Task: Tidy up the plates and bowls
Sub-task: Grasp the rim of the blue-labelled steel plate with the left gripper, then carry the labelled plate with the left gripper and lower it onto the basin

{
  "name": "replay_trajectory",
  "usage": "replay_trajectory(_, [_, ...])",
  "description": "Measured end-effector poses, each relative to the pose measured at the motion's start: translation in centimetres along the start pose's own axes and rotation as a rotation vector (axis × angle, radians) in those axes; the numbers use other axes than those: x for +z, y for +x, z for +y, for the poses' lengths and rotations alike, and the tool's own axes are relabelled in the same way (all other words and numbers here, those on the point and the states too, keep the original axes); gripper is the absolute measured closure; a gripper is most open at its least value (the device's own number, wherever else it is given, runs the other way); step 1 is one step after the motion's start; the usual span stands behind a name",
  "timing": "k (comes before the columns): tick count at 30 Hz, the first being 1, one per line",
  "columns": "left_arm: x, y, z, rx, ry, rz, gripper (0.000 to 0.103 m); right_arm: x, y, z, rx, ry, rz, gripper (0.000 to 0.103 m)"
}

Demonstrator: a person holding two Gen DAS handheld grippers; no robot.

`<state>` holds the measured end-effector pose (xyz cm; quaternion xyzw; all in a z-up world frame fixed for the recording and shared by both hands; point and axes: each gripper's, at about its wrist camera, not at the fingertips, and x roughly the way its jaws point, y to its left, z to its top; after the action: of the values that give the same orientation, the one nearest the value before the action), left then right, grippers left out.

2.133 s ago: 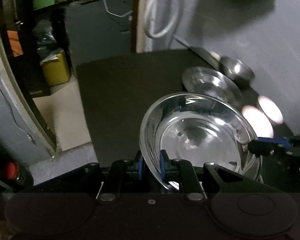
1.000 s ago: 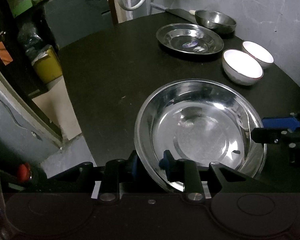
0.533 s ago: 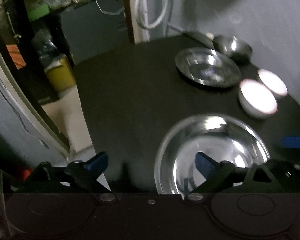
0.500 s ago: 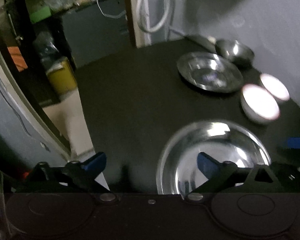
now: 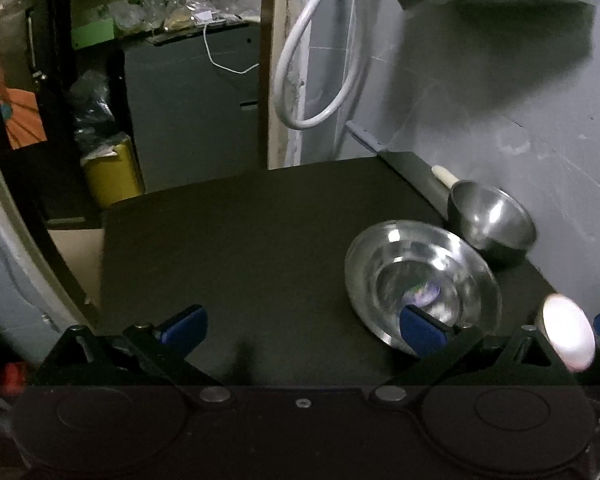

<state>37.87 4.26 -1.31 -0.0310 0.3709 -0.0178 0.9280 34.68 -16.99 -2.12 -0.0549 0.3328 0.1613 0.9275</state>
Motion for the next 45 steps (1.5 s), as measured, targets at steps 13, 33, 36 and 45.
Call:
replay_trajectory(13, [1.8,7.0,-1.9,-0.008,-0.058,0.085,0.001,2.3,7.4,-3.1,-0.041,-0.020,0.040,0.007])
replay_trajectory(33, [1.0,8.6,-2.7,-0.111,-0.057,0.112,0.071,2.2,10.7,-3.3,-0.060,0.000,0.095,0.070])
replay_trajectory(36, [0.9,8.9,-2.8,-0.112,-0.046,0.119,0.079,2.1,10.8,-3.4,-0.061,0.011,0.087,0.073])
replay_trajectory(45, [0.9,6.9,-2.3,-0.115,-0.034,0.084,0.080,2.3,9.2,-3.6,-0.025,0.057,0.047,0.078])
